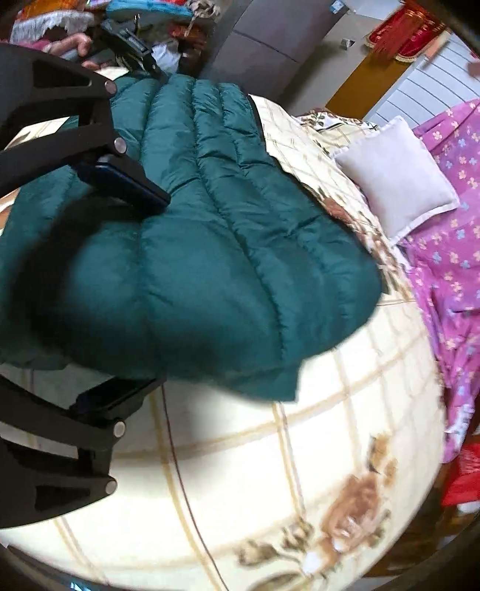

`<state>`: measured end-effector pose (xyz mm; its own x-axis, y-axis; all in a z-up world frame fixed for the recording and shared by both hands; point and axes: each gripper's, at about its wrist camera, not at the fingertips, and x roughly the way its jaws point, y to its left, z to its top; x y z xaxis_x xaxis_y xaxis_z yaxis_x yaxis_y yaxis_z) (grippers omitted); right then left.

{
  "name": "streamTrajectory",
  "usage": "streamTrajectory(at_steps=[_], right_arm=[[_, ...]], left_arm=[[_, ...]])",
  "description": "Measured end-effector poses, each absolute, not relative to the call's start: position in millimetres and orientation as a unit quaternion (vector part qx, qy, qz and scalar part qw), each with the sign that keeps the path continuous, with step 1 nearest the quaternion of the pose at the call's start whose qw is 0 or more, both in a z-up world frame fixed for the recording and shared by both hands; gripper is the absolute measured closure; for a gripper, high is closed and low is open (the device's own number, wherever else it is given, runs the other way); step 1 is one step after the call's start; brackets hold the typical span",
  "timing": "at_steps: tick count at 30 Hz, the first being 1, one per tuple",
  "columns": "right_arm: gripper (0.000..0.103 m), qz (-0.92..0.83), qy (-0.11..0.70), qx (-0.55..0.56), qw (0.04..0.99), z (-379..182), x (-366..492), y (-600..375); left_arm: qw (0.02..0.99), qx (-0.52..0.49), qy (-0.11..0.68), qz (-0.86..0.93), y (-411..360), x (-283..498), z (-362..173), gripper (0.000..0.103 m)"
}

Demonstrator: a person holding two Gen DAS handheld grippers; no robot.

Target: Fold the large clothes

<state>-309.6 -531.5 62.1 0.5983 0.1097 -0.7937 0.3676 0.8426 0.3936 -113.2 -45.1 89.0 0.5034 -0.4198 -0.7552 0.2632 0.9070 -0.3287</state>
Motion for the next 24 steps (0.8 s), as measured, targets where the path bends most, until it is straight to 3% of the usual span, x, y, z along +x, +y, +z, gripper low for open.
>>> streamTrajectory(at_steps=[6, 10, 24], right_arm=[[0.015, -0.114, 0.41, 0.208, 0.881, 104.4, -331.8, -504.2], [0.009, -0.111, 0.394, 0.177, 0.895, 121.3, -340.8, -474.4], [0.009, -0.101, 0.37, 0.135, 0.914, 112.9, -343.0, -376.6]], left_arm=[[0.887, -0.03, 0.43, -0.167, -50.8, -149.9, 107.0, 0.057], [0.896, -0.025, 0.413, -0.161, -60.6, -173.4, 112.2, 0.057], [0.908, -0.004, 0.387, -0.158, -104.2, -223.0, 111.9, 0.057]])
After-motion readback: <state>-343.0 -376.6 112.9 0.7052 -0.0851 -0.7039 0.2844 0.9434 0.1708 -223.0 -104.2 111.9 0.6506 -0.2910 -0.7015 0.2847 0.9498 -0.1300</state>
